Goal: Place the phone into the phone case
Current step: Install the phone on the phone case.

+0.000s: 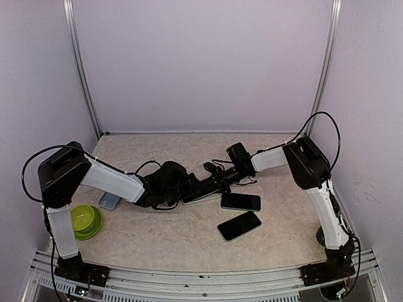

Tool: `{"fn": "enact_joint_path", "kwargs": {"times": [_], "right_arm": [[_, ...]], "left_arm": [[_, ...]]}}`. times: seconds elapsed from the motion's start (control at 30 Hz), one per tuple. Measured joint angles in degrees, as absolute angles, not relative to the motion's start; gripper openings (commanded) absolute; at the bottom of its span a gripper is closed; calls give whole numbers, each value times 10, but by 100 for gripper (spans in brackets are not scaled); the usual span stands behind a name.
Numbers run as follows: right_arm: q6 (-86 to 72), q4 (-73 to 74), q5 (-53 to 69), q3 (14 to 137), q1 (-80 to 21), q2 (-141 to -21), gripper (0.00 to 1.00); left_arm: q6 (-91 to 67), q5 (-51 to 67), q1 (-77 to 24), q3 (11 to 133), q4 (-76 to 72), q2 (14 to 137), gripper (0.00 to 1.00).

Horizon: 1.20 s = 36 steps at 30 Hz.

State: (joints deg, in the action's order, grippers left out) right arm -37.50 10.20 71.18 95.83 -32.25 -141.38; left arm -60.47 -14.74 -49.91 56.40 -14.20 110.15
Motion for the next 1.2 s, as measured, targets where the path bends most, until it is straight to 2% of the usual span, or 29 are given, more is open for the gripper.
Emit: {"fn": "enact_joint_path", "kwargs": {"times": [0.5, 0.77, 1.2], "right_arm": [[-447, -7, 705, 916, -328, -1402, 0], [-480, -112, 723, 867, -332, -1392, 0], [-507, -164, 731, 850, -333, -1390, 0]], "left_arm": [[-606, -164, -499, 548, -170, 1100, 99], [-610, -154, -505, 515, -171, 1061, 99], [-616, -143, -506, 506, -170, 1046, 99]]}}
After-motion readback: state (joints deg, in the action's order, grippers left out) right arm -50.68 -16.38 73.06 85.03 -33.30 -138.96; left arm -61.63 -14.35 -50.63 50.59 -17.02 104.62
